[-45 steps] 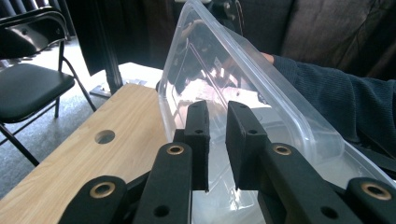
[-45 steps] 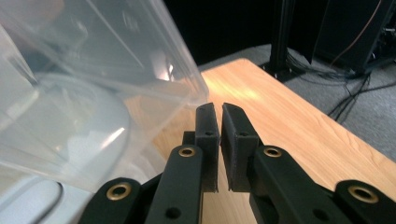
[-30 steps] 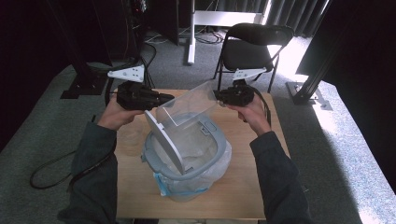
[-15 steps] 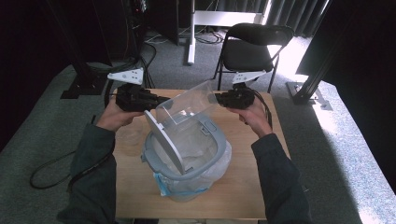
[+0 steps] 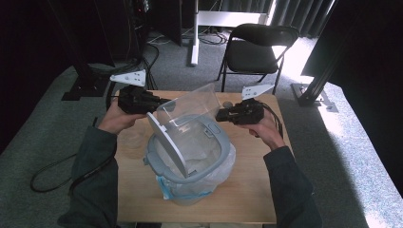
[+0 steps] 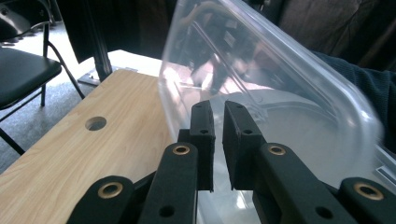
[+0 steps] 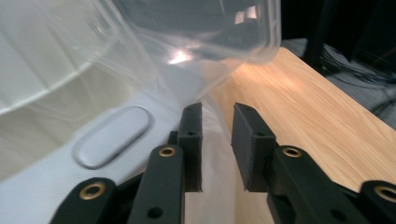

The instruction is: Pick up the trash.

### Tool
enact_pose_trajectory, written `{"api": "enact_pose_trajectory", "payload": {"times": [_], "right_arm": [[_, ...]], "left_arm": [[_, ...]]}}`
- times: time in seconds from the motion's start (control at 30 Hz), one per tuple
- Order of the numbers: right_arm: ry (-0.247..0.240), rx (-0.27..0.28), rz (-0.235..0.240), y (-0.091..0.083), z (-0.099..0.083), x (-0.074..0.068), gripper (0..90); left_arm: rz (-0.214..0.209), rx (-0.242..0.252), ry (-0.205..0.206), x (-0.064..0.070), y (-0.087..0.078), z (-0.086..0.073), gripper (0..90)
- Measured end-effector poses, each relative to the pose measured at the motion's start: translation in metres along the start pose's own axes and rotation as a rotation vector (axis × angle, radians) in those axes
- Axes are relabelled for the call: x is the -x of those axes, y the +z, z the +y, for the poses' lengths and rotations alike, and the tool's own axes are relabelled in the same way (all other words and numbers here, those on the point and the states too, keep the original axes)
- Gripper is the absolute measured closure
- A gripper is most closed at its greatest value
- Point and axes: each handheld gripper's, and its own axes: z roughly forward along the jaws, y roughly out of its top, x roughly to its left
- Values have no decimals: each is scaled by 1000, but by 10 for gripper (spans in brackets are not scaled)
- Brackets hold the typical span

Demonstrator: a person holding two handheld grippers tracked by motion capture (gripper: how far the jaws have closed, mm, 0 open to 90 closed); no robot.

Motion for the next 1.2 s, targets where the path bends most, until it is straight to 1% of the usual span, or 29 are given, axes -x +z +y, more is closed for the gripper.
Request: {"api": "enact_pose_trajectory", "payload": {"times": [0.07, 0.1, 0.13, 0.17, 0.2, 0.27, 0.37, 0.4, 0.5, 0.57, 0.6, 0.63, 0.67, 0.73, 0.77, 0.8, 0.83, 0.87, 0.9, 1.0, 1.07, 1.13, 1.17, 1.2], "right_arm": [[-7, 13, 28, -1, 1, -2, 698], [-7, 13, 28, -1, 1, -2, 698], [-7, 12, 38, -1, 1, -2, 681], [-11, 1, 34, -3, -1, -4, 640], [-11, 1, 34, -3, -1, -4, 640], [-10, 14, 40, -6, -4, -5, 611], [-5, 24, 46, -10, -6, -5, 528], [-3, 32, 57, -11, -5, -5, 511], [-2, 47, 64, -12, -3, -7, 497], [-12, 52, 82, -9, 2, -10, 484], [-23, 52, 84, -6, 5, -13, 479], [-23, 52, 84, -6, 5, -13, 474], [-30, 55, 73, -3, 9, -14, 471], [-27, 60, 67, -2, 10, -14, 471], [-23, 66, 45, -1, 13, -14, 484], [-23, 66, 45, -1, 13, -14, 484], [-20, 69, 32, 0, 14, -14, 492], [-12, 74, 3, 0, 17, -12, 506], [-12, 74, 3, 0, 17, -12, 506], [18, 91, -49, 1, 20, -8, 523], [27, 92, -78, 3, 22, -7, 529], [27, 94, -81, 3, 23, -7, 529], [30, 92, -105, 4, 24, -7, 535], [30, 92, -105, 4, 24, -7, 535]], "left_arm": [[-5, 0, -2, -1, 2, 0, 826], [-5, 0, -2, -1, 2, 0, 827], [-4, -4, -1, 0, 4, 0, 827], [-7, -5, -1, 0, 4, 0, 826], [-8, -6, 1, 0, 5, 0, 826], [-6, -9, 0, 0, 5, 0, 826], [-5, -10, -5, -2, 6, -1, 825], [-5, -10, -8, -3, 6, -1, 824], [-6, -10, -9, -3, 7, -1, 825], [-11, -12, -6, -2, 9, 0, 825], [-13, -14, -4, -2, 9, 0, 825], [-14, -14, -2, -2, 10, 0, 825], [-16, -15, -1, -2, 11, 1, 825], [-18, -15, 1, -2, 11, 1, 825], [-20, -14, 0, -2, 12, 1, 826], [-22, -13, 0, -2, 12, 1, 826], [-24, -11, -2, -3, 12, 1, 826], [-26, -10, -2, -3, 12, 0, 827], [-28, -9, -4, -3, 13, 0, 827], [-37, -10, -6, -4, 15, 0, 828], [-46, -7, -5, -4, 18, 1, 828], [-53, -1, -7, -4, 18, 1, 828], [-61, 8, -7, -4, 18, 1, 828], [-64, 10, -5, -3, 19, 2, 828]]}}
